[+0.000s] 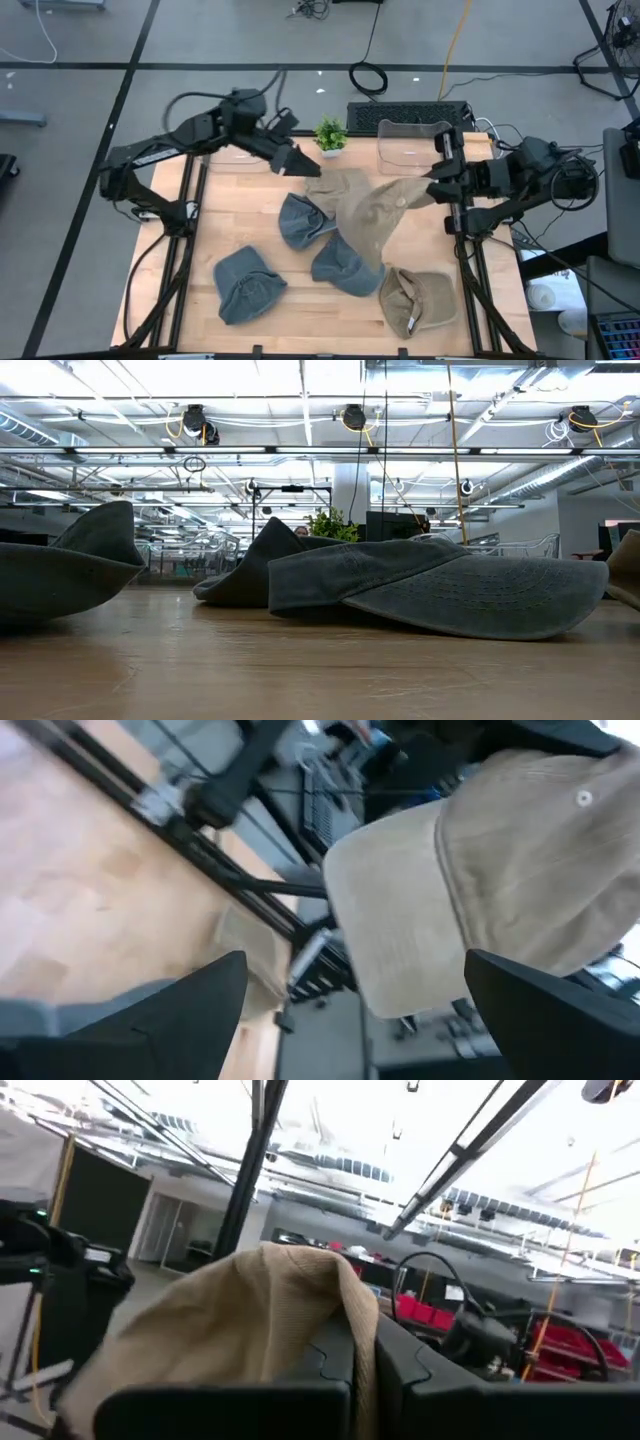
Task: Pick & Place hat
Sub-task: Put the top left brown cap into the right transparent bin
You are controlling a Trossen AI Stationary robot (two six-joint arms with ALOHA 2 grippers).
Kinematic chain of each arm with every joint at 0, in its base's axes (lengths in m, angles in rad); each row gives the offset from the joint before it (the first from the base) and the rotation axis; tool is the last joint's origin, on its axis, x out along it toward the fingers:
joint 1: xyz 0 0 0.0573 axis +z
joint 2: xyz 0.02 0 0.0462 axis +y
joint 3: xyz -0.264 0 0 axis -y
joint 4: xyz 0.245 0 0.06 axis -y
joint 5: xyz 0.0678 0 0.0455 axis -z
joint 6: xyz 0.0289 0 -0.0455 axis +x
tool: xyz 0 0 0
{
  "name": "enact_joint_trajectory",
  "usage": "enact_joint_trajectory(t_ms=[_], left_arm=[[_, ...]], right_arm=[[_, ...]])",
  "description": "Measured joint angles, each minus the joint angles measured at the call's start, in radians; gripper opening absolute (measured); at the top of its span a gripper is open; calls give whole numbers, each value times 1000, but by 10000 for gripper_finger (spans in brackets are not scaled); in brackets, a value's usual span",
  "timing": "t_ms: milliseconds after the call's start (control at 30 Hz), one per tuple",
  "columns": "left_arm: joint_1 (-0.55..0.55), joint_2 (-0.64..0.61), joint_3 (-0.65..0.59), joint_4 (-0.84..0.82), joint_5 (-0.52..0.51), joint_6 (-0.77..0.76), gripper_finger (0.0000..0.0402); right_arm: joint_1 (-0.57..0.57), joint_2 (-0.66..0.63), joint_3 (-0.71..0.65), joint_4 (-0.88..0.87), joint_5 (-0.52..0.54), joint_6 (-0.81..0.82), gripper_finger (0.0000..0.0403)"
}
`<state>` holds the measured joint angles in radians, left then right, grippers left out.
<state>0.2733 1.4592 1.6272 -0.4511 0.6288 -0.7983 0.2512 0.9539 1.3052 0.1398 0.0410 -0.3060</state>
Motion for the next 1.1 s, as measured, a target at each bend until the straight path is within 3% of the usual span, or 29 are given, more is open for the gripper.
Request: enact_joint_trajectory(t_ms=[167, 433, 733, 1100], left_arm=[[16, 91, 0, 105, 162, -14, 381], [5, 233, 0, 258, 298, -71, 380], [-50, 305, 0, 672, 408, -260, 384], [-66, 305, 0, 688, 471, -281, 350]], right_arm=[[0, 11, 0, 22, -70, -75, 0], [-1, 1, 0, 6, -69, -159, 0], [0, -12, 1, -22, -69, -182, 0], [-1, -13, 1, -25, -39, -223, 0]])
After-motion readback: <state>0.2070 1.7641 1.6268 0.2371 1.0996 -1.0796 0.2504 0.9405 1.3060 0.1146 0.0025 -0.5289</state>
